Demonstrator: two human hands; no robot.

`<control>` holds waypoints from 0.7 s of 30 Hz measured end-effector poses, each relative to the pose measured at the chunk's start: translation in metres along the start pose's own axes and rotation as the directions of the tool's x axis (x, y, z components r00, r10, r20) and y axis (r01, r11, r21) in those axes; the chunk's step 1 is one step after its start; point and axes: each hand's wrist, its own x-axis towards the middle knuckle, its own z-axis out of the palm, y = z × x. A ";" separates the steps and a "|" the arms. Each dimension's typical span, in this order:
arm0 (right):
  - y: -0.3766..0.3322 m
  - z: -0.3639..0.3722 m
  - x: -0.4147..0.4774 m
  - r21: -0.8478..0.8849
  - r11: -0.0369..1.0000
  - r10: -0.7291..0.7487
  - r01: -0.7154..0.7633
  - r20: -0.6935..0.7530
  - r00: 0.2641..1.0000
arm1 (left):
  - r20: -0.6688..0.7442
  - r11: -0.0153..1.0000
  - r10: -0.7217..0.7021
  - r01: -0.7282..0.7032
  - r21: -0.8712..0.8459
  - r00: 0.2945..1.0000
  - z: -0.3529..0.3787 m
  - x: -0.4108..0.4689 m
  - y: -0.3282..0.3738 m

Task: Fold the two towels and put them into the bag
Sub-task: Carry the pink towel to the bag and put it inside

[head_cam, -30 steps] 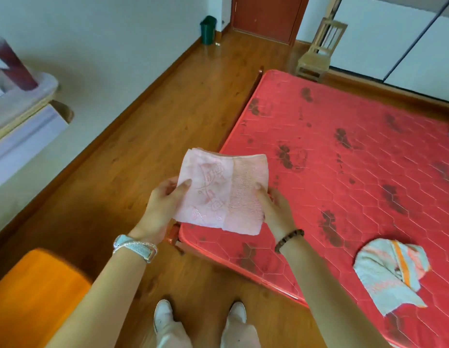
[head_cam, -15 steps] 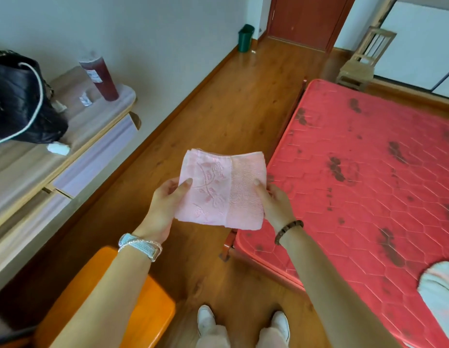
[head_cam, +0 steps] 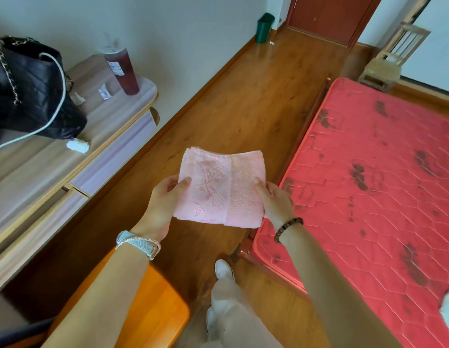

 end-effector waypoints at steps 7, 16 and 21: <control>-0.034 0.007 0.059 -0.012 1.000 -0.007 0.008 0.049 0.999 | -0.027 1.000 -0.012 0.013 0.015 1.000 0.002 0.057 0.029; -0.074 0.006 0.136 -0.031 1.000 -0.001 0.002 0.041 0.999 | -0.007 0.999 -0.033 0.033 0.023 0.999 0.016 0.131 0.073; -0.087 0.013 0.166 0.001 1.000 0.020 -0.020 0.036 0.999 | 0.009 0.996 -0.068 0.067 0.062 0.998 0.016 0.177 0.087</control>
